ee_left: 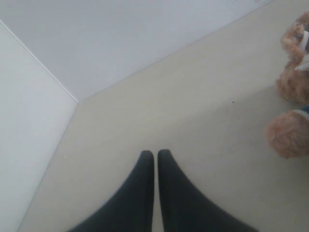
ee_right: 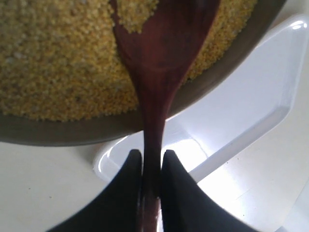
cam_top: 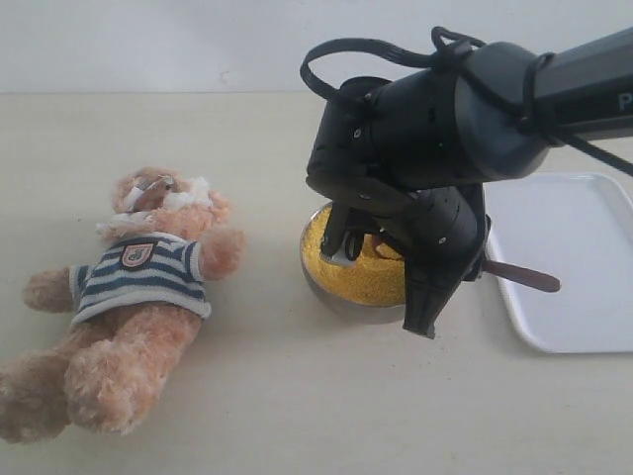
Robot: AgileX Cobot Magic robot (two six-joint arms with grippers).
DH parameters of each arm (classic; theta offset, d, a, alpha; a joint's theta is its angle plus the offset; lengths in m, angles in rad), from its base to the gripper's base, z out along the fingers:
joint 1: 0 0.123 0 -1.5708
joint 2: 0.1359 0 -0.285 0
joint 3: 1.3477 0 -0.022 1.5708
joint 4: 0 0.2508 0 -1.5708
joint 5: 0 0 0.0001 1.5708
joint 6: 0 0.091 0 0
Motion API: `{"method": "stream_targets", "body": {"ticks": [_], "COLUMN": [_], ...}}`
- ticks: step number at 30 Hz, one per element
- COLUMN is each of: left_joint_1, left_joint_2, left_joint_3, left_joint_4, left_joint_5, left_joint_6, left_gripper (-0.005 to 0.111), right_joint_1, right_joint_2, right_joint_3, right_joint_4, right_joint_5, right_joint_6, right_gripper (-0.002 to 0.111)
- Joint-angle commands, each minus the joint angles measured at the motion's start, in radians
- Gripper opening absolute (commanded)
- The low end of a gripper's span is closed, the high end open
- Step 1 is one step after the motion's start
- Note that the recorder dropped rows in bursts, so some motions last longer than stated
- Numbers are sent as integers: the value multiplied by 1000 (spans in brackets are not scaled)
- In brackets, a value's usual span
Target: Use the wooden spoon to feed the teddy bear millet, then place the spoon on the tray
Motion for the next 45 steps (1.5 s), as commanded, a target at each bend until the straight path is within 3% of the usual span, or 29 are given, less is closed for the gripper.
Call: {"method": "stream_targets", "body": {"ticks": [1, 14, 23, 45], "left_joint_1": [4, 4, 4, 4], "left_joint_2": [-3, -3, -3, -3], "left_joint_3": [3, 3, 3, 3], "left_joint_4": [1, 1, 1, 1], "left_joint_5": [-3, -3, -3, -3], "left_joint_6": [1, 1, 1, 1], "left_gripper": [4, 4, 4, 4], "right_joint_1": [-3, -3, -3, -1], "right_joint_2": [-7, -64, -29, -8], "right_joint_3": [2, 2, 2, 2], "right_joint_4": [3, 23, -221, -63], "right_joint_5": [5, 5, 5, 5], "right_joint_6": [-17, -43, 6, -113], "right_gripper": [-1, -1, -1, -1]}}
